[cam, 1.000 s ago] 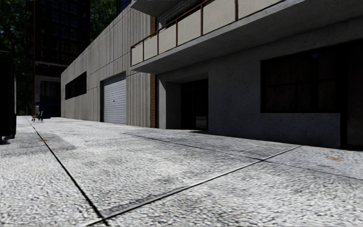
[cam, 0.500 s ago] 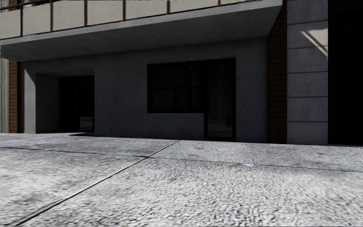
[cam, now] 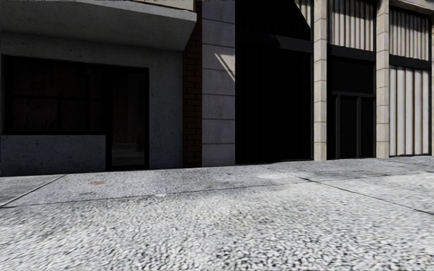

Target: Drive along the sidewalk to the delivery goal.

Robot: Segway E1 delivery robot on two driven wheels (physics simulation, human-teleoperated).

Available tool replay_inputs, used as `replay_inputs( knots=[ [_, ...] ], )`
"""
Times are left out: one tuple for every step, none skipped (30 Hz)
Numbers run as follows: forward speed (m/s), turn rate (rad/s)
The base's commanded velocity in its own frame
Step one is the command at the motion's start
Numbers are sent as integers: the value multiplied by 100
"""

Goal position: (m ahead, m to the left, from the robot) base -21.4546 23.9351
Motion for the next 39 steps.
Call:
replay_inputs(
  knots=[
    [0,-120],
    [0,-120],
    [0,-120],
    [0,-73],
    [0,-23],
    [0,-7],
    [0,-1],
    [0,0],
    [0,0],
    [0,0],
    [0,0],
    [0,0],
    [34,0],
    [79,0],
    [117,0],
    [117,0],
    [141,0],
    [149,0],
    [158,0],
    [164,0],
    [166,0],
    [166,0],
    [167,0],
    [167,0],
    [167,0],
    [167,0],
    [167,0],
    [167,0],
    [167,0],
    [167,0],
    [167,0],
    [167,0],
    [167,0],
    [167,0],
    [167,0],
    [167,0],
    [167,0],
    [167,0],
    [167,0]
  ],
)
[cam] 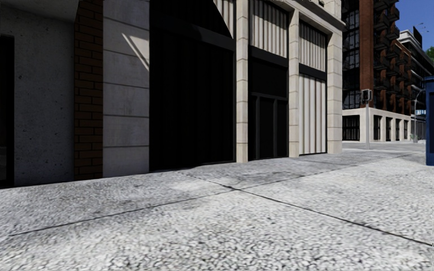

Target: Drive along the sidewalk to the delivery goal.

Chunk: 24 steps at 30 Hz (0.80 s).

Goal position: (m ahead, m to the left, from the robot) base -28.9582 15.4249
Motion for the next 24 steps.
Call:
replay_inputs(
  knots=[
    [167,0],
    [167,0],
    [167,0],
    [167,0],
    [167,0],
    [167,0],
    [167,0],
    [167,0],
    [167,0],
    [167,0],
    [167,0],
    [167,0],
    [167,0],
    [167,0],
    [167,0],
    [167,0],
    [167,0],
    [167,0],
    [167,0],
    [167,0],
    [167,-8],
    [167,-8],
    [167,-21],
    [167,-28]
  ],
)
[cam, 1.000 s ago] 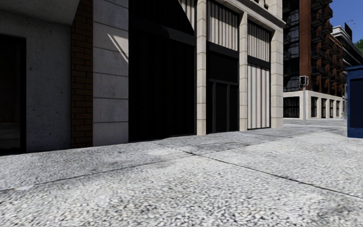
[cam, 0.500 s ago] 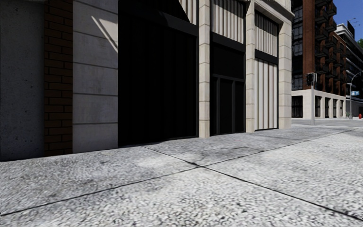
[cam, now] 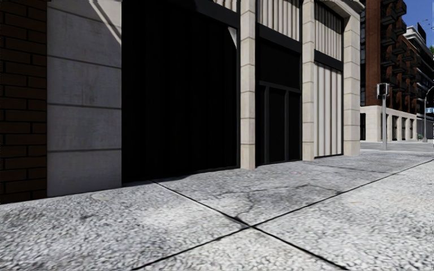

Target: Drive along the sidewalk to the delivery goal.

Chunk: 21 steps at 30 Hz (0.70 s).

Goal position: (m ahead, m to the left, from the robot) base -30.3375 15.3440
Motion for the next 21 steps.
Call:
replay_inputs(
  knots=[
    [167,-36],
    [167,-36],
    [167,-47],
    [167,-62],
    [167,-84],
    [167,-98],
    [167,-104],
    [167,-105],
    [167,-105],
    [167,-105],
    [167,-105],
    [167,-105],
    [167,-32],
    [167,0],
    [167,0],
    [167,0],
    [167,0],
    [167,0],
    [167,0],
    [167,0],
    [167,0]
  ],
)
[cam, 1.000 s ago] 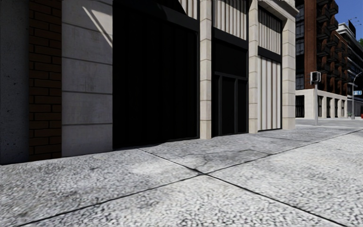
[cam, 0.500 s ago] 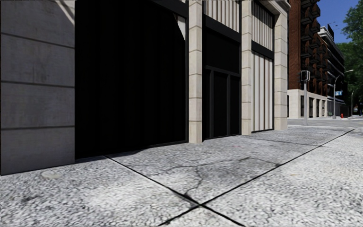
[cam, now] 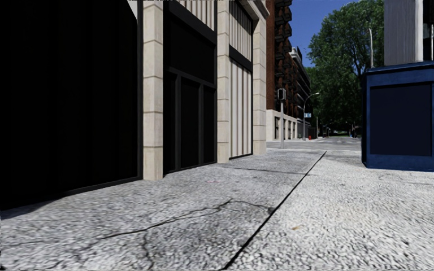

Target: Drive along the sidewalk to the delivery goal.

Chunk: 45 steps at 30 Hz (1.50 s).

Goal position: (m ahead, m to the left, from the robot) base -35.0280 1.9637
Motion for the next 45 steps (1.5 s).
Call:
replay_inputs(
  knots=[
    [167,0],
    [167,0],
    [167,0],
    [167,0],
    [167,0],
    [167,0],
    [167,0],
    [167,0],
    [167,-42],
    [167,-61],
    [167,-84],
    [167,-84],
    [167,-107],
    [167,-120],
    [167,-120],
    [167,-120],
    [167,-120],
    [167,-120],
    [167,-45],
    [163,0],
    [160,0],
    [160,0],
    [159,0],
    [159,0],
    [159,0],
    [159,0],
    [159,0],
    [159,0],
    [159,0],
    [159,0],
    [159,0],
    [159,0],
    [159,0],
    [158,0],
    [158,0],
    [158,0],
    [158,0],
    [158,0],
    [158,0],
    [158,0],
    [158,0],
    [158,0],
    [158,0],
    [158,0],
    [158,0]
  ],
)
